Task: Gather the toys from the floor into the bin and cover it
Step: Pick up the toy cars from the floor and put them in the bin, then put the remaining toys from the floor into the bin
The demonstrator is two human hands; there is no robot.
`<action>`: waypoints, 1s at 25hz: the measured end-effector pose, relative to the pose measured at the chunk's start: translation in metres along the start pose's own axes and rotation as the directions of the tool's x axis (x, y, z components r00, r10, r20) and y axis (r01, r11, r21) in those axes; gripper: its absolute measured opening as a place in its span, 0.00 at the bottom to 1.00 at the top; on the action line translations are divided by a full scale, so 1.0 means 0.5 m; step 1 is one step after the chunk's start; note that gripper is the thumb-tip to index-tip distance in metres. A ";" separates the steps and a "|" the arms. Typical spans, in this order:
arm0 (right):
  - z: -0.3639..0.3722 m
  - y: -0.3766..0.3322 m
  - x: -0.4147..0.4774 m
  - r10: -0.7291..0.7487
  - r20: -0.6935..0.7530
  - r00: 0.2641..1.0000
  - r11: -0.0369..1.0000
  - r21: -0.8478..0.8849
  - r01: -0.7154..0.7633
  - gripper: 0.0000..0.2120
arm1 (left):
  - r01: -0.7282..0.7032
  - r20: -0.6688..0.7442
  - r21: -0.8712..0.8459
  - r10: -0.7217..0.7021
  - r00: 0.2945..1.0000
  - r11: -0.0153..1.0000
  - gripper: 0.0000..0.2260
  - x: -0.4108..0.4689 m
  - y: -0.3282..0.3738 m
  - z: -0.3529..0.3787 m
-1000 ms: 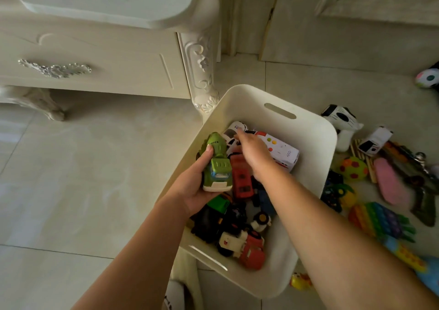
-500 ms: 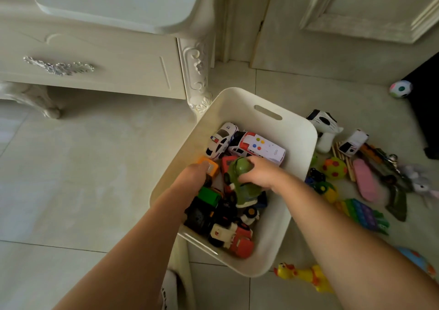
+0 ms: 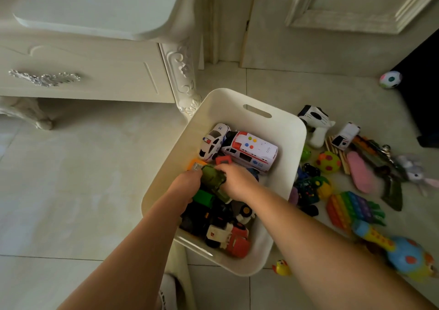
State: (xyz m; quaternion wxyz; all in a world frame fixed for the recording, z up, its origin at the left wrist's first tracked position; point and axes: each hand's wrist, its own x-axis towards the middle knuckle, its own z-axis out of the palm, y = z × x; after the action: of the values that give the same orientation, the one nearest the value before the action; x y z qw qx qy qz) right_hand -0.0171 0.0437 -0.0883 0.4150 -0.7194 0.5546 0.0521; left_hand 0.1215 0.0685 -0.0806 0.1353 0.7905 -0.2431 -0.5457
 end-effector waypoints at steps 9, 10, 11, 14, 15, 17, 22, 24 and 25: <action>-0.099 0.028 -0.086 0.122 -0.245 0.962 0.868 0.496 0.016 0.15 | -0.458 -0.245 -0.056 0.433 0.868 0.887 0.10 -0.098 0.098 0.050; -0.127 0.041 -0.111 0.155 -0.294 0.943 0.824 0.566 0.042 0.14 | -0.517 -0.224 -0.107 0.486 0.845 0.849 0.11 -0.123 0.119 0.072; -0.154 0.058 -0.137 0.192 -0.336 0.922 0.782 0.620 0.063 0.15 | -0.569 -0.196 -0.145 0.540 0.819 0.810 0.11 -0.145 0.135 0.094; -0.215 0.137 -0.211 0.324 -0.426 0.845 0.677 0.728 0.108 0.15 | -0.696 -0.077 -0.161 0.694 0.716 0.700 0.10 -0.214 0.173 0.171; -0.225 0.173 -0.235 0.383 -0.429 0.818 0.633 0.767 0.106 0.14 | -0.718 -0.017 -0.159 0.726 0.688 0.677 0.10 -0.233 0.180 0.201; -0.227 0.253 -0.272 0.505 -0.389 0.770 0.532 0.843 0.078 0.13 | -0.723 0.135 -0.156 0.740 0.659 0.673 0.09 -0.247 0.181 0.262; -0.120 0.437 -0.293 0.676 -0.250 0.693 0.485 0.859 -0.164 0.14 | -0.567 0.325 0.067 0.519 0.790 0.821 0.13 -0.192 0.121 0.411; -0.068 0.484 -0.271 0.646 -0.235 0.727 0.557 0.796 -0.238 0.17 | -0.473 0.312 0.114 0.421 0.852 0.874 0.11 -0.154 0.093 0.451; -0.052 0.500 -0.255 0.627 -0.231 0.744 0.593 0.761 -0.264 0.19 | -0.438 0.292 0.116 0.391 0.873 0.892 0.10 -0.133 0.084 0.468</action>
State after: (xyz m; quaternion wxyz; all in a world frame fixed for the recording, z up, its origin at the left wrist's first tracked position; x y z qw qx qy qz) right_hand -0.2856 0.1128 -0.1380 0.4713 -0.3326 0.7840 -0.2294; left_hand -0.1250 0.0802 -0.0936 0.1450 0.6497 -0.4706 -0.5791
